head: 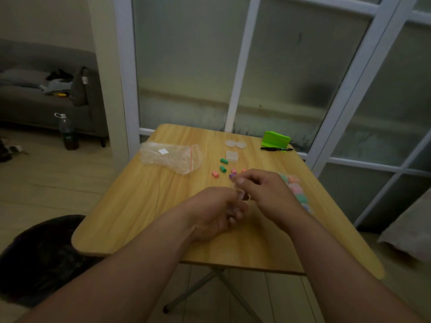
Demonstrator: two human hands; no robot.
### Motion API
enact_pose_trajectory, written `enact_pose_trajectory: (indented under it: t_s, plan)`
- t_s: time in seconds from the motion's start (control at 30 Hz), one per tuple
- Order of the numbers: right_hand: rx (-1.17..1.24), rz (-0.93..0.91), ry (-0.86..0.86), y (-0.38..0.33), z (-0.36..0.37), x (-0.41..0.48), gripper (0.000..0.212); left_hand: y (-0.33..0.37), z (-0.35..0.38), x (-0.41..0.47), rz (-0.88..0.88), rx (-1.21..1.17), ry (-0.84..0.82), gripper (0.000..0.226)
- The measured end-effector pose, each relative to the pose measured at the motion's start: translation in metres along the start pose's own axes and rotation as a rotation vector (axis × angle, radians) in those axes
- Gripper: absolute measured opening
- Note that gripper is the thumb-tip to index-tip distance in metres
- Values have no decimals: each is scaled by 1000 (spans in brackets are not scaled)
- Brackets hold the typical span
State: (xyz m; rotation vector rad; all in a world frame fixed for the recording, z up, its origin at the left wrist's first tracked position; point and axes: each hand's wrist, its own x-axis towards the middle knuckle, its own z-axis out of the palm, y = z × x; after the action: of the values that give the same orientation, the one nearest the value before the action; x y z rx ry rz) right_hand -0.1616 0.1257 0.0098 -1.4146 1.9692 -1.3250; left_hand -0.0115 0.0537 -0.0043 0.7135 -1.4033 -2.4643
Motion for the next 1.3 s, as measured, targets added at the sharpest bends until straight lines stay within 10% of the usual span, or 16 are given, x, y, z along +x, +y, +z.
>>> enact_pose_trajectory:
  t_s: [0.2, 0.53, 1.0, 1.3]
  plan:
    - [-256, 5, 207, 10, -17, 23, 15, 23, -13, 6, 61, -300, 253, 52]
    - [-979, -43, -54, 17, 3, 57, 16, 26, -30, 19, 99, -443, 364, 56]
    - [-319, -167, 151, -12, 13, 20, 9, 23, -20, 22, 92, -407, 328, 54]
    - [-584, -303, 43, -14, 23, 2, 3, 19, -7, 28, 102, -372, 205, 44]
